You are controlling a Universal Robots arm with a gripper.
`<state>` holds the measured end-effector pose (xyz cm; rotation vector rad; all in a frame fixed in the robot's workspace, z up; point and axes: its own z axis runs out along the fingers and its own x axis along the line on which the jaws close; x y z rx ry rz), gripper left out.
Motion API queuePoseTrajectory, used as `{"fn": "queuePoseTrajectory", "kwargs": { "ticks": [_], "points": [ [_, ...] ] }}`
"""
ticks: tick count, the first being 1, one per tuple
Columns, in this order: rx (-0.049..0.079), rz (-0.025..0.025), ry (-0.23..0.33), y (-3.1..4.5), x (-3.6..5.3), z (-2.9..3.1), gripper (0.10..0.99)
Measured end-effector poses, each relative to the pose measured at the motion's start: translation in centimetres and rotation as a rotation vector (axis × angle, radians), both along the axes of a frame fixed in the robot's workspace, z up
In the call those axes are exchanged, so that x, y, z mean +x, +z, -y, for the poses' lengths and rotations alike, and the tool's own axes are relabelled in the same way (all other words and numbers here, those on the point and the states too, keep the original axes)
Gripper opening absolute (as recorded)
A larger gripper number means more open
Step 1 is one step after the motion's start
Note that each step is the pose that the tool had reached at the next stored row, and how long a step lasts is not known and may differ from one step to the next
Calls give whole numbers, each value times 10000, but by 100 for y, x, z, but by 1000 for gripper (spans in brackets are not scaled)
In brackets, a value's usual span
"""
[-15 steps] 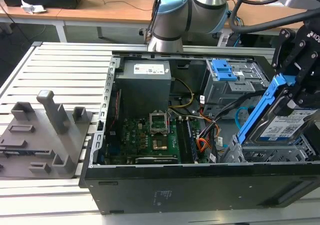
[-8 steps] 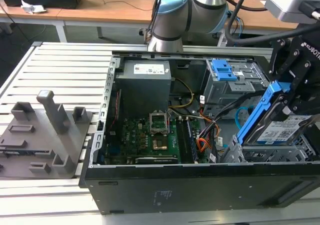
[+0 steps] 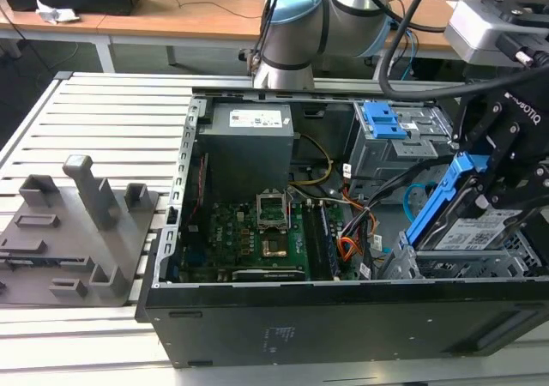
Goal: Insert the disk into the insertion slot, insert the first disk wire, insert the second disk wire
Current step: 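Insert the disk into the insertion slot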
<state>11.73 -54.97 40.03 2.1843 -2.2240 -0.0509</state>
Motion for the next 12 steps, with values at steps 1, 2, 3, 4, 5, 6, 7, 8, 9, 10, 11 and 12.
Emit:
{"fn": "queuePoseTrajectory", "kwargs": {
  "ticks": [1,2,3,4,5,6,7,8,9,10,11,12],
  "points": [
    [0,0,0,-6,0,0,369],
    [-2,0,0,-6,0,0,369],
    [0,0,0,-7,0,0,369],
    [-1,1,0,-7,0,0,369],
    [-2,1,0,-7,0,0,369],
    [0,0,1,-8,1,0,447],
    [0,0,1,-8,1,0,447],
    [0,0,0,-8,0,0,431],
    [-1,-1,1,-8,0,0,365],
    [-1,0,1,-8,0,0,302],
    [-1,-1,0,-8,0,0,243],
    [-1,0,0,-8,0,0,243]
  ]
}}
